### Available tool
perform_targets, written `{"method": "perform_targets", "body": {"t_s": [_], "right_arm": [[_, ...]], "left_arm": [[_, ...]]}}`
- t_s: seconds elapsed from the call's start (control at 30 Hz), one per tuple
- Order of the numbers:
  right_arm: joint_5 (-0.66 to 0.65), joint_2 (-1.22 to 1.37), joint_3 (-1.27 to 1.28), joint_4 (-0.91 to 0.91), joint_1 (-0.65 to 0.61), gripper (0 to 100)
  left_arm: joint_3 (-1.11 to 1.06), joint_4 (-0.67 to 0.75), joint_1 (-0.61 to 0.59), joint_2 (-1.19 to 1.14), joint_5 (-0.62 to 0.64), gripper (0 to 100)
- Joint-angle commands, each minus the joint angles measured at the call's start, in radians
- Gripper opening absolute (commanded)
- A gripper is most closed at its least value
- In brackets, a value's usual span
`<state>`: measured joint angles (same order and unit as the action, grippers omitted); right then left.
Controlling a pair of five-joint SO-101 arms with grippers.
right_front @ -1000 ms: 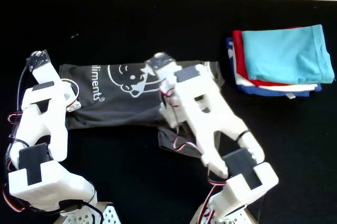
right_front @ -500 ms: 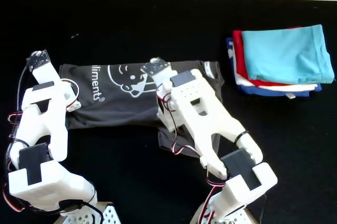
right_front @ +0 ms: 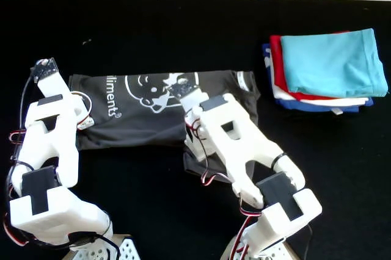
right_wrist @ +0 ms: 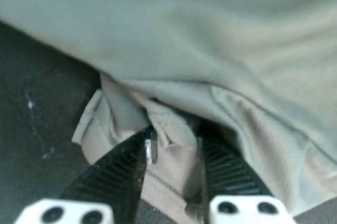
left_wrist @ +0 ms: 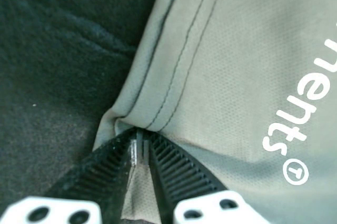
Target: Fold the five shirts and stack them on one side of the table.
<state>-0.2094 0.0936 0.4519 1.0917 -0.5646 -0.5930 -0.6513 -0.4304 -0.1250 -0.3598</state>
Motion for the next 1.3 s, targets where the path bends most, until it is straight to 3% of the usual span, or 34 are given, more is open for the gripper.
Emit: {"method": "perform_targets", "body": {"t_s": [0.0, 0.17, 0.67, 1.07, 1.27], "right_arm": [[-0.011, -0.044, -0.002, -0.030, 0.021, 4.2], [-0.011, -0.054, -0.008, -0.007, 0.053, 0.6], [-0.160, -0.148, -0.214, 0.354, 0.053, 0.6], [-0.158, -0.150, -0.216, 0.433, -0.082, 0.6], [-0.158, -0.145, -0.213, 0.441, -0.079, 3.6]], "left_arm": [[-0.002, 0.034, 0.005, -0.001, 0.009, 1], [-0.002, 0.034, 0.005, -0.001, 0.009, 1], [-0.002, 0.034, 0.005, -0.001, 0.009, 1], [-0.002, 0.034, 0.005, -0.001, 0.009, 1], [-0.002, 0.034, 0.005, -0.001, 0.009, 1]]}}
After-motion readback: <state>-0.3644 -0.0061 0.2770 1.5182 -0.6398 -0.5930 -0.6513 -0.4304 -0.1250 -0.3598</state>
